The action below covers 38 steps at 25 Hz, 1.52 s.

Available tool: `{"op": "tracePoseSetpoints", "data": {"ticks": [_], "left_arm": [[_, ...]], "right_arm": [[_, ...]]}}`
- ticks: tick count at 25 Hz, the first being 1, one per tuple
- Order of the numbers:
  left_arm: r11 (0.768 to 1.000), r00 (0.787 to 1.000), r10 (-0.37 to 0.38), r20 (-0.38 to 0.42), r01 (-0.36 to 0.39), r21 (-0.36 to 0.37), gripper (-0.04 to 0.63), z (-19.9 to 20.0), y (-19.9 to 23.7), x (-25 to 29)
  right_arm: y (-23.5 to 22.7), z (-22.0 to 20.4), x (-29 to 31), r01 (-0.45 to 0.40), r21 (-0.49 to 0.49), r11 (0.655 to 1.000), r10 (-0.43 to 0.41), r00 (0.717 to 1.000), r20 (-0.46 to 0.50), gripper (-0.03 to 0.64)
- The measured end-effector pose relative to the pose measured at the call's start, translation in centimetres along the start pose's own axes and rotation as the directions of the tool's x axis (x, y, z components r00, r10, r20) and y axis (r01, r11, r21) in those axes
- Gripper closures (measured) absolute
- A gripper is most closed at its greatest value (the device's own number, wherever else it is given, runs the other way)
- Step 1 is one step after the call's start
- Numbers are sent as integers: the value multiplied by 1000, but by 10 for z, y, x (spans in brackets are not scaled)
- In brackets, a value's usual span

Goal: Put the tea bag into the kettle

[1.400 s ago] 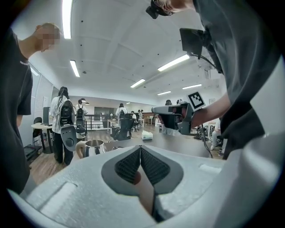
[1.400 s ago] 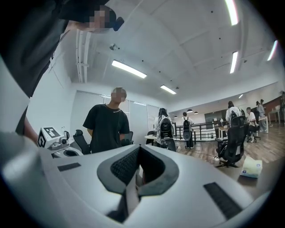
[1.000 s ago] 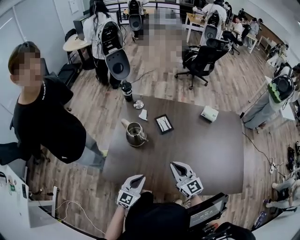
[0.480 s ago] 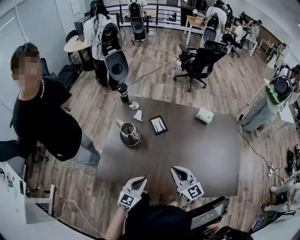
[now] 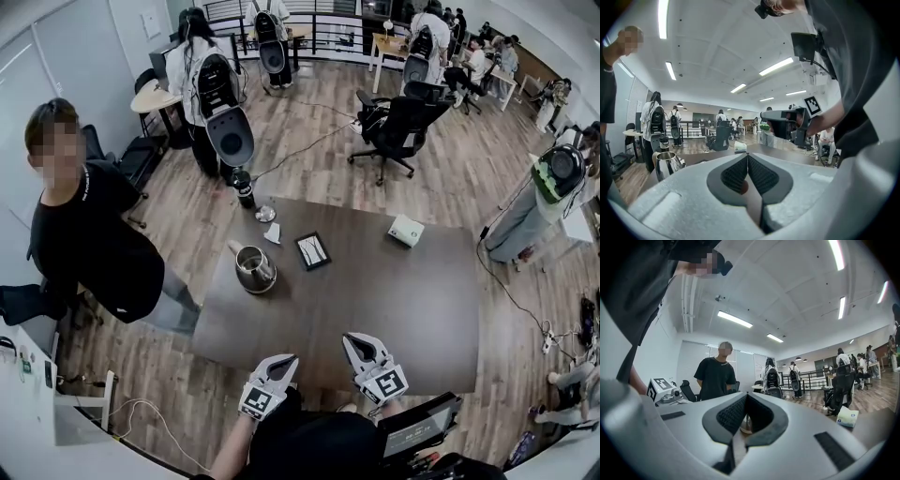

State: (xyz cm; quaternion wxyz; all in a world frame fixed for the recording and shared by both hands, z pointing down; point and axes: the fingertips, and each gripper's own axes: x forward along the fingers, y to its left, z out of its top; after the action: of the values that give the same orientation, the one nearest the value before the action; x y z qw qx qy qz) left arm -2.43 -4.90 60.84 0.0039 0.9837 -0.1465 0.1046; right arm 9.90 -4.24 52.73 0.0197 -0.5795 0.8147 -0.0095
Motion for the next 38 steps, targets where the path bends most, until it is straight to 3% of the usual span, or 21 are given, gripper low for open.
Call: {"op": "tracePoseSetpoints", "data": {"ticks": [18,26,33,38], "left_arm": [[1000,1000,-17,6,17,7,589,9,-27,29],[999,998,48,40,-48,10,589,22,-11,24],[1000,1000,25,-7,-25,-11,589,10,-51,52],[997,996,-75,-56,75,-12,589,1,-46,35]], "right_arm": [[-23,-4,-25,8,-3,1000,-8,1000,8,612],[-20,2,-6,-45,-21,999,45,999,11,612],[-42,-15,-49,-39,19,999,40,999,-13,612],[-19,-26,-54,63,50,997,-61,997,-43,612]]}}
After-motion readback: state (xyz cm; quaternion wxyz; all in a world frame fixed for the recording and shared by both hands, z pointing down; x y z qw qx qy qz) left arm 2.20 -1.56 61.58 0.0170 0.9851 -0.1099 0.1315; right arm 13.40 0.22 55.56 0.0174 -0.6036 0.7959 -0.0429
